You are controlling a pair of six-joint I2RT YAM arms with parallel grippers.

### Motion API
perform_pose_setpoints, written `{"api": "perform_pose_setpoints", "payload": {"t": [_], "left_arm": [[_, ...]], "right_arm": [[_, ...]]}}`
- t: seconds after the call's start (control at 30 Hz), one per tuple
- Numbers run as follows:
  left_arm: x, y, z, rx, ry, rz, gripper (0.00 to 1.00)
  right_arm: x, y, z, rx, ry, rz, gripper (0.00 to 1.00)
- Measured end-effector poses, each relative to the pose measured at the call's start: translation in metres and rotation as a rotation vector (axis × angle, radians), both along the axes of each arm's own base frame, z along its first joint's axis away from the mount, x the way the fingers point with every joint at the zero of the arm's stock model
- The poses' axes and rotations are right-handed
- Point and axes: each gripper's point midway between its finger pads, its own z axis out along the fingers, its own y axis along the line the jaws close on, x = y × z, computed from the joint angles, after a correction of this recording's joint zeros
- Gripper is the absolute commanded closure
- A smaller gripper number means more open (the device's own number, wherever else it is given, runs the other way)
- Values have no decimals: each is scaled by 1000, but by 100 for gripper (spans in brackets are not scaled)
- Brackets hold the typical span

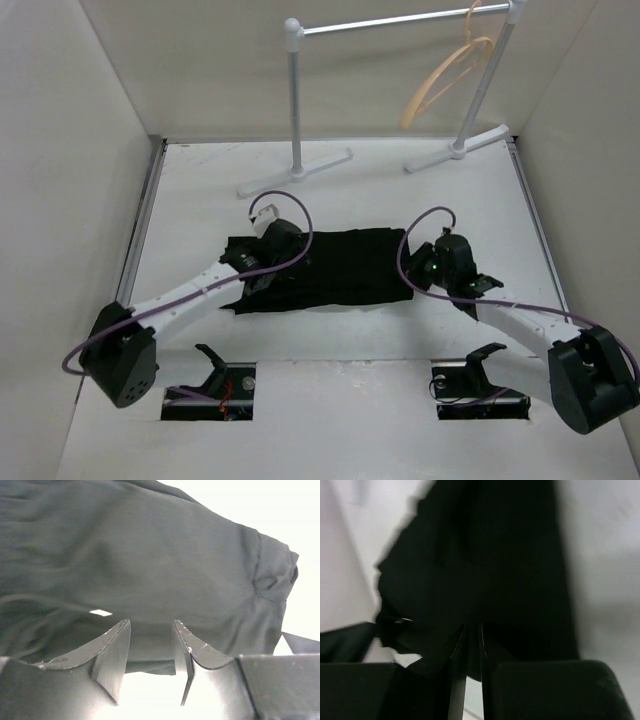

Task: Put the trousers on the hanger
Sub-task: Fold the trousers at the center of the board, then pick up the hanger from the clothesline.

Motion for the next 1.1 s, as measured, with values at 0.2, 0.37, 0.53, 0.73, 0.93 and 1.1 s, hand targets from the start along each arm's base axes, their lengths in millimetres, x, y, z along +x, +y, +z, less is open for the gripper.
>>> {"api": "perform_pose_setpoints", "payload": {"t": [0.2,0.37,0.53,0.73,0.93,1.1], "left_arm": [[6,-30,-27,14,35,-59,65],[-3,14,-67,70,105,20,64],[-13,48,-60,65,95,80,64],[-10,63,-40,55,44,99,64],[-10,101,-28,103,33,156,62],[0,111,8,81,-63,176,61]], "right_arm": [[-38,-17,-59,-41,183,-63,68],[-34,-14,-35,-40,138,-60,39],[-17,-12,38,-46,-14,-29,49],[33,-17,165,-56,-277,-22,81],[109,-44,310,-72,-554,-88,40],[174,-75,356,-106,-645,-168,35]]}}
